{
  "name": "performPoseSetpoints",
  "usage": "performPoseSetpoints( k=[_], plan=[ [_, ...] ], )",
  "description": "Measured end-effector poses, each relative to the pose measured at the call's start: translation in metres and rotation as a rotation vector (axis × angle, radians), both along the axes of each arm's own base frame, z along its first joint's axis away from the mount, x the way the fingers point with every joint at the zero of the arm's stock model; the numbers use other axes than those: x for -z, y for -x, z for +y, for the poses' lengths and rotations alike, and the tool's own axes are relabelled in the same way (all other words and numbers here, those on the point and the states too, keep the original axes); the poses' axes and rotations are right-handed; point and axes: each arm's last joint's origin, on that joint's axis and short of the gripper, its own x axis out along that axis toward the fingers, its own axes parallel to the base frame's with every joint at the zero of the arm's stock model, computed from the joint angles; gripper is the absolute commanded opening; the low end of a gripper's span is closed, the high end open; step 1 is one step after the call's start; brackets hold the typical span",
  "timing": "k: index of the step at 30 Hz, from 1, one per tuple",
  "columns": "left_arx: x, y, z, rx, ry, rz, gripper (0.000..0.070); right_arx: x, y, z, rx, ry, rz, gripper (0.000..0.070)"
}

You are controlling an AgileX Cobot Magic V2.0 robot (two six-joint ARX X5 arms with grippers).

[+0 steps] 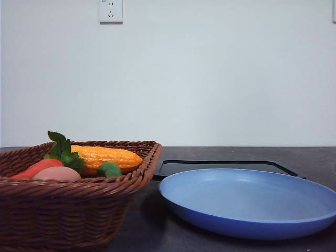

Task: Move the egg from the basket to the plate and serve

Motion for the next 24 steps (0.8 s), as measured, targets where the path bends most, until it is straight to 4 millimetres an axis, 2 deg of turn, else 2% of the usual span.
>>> performPoseSetpoints(
  k=[6,11,18,24],
  plan=[
    [-0.023,-0.002,-0.002,0.06,0.017,0.033,0.0,-0.017,0.0,0.0,0.007,-0.021,0.081,0.0],
    [-0.039,-0.011,-0.004,0.124,-0.013,0.083,0.0,-0.038,-0.006,0.0,0.003,-0.018,0.114,0.0],
    [-0.074,-0.03,-0.008,0.272,-0.103,0.166,0.0,-0.068,-0.024,0.003,-0.074,0.033,0.189,0.0],
    [-0.094,-0.049,-0.015,0.422,-0.202,0.251,0.0,-0.079,-0.043,0.006,-0.179,0.089,0.334,0.0]
  ],
)
